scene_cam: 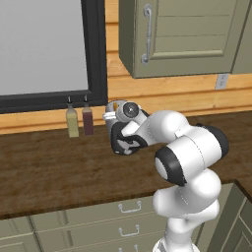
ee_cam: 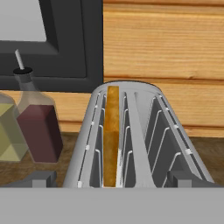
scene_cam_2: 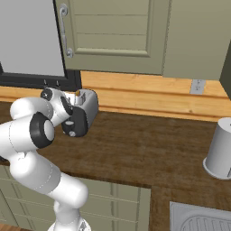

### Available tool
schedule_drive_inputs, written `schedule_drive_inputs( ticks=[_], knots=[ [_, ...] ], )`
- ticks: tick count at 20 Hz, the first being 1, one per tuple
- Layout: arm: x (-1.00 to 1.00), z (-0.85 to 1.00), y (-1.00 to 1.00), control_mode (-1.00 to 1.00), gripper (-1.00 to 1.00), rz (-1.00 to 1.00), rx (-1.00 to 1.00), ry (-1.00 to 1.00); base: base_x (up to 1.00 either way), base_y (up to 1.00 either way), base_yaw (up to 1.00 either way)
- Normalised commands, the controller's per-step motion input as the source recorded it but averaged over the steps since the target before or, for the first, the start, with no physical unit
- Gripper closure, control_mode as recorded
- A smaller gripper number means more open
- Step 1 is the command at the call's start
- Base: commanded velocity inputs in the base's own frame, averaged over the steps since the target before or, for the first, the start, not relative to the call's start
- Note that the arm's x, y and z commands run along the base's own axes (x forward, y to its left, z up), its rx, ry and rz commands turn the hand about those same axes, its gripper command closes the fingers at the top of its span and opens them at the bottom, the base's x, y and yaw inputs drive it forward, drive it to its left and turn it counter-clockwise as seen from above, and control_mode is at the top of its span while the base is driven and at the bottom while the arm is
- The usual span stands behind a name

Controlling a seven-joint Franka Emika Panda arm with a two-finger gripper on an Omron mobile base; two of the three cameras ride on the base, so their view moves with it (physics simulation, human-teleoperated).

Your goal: Start the toaster. Once the lever pops up, take the bread to the plate on the dining counter.

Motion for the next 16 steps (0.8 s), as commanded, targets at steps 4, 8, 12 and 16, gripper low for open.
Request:
schedule_drive_inputs(
  ticks=[4, 8, 12, 16],
  knots=[
    [0.0, 0.0, 0.0, -1.0, -1.0, 0.0, 0.0, 0.0, 0.0, 0.0, 0.0],
    [0.0, 0.0, 0.0, -1.0, -1.0, 0.0, 0.0, 0.0, 0.0, 0.0, 0.0],
    [0.0, 0.0, 0.0, -1.0, -1.0, 0.0, 0.0, 0.0, 0.0, 0.0, 0.0],
    [0.0, 0.0, 0.0, -1.0, -1.0, 0.0, 0.0, 0.0, 0.0, 0.0, 0.0]
  ],
)
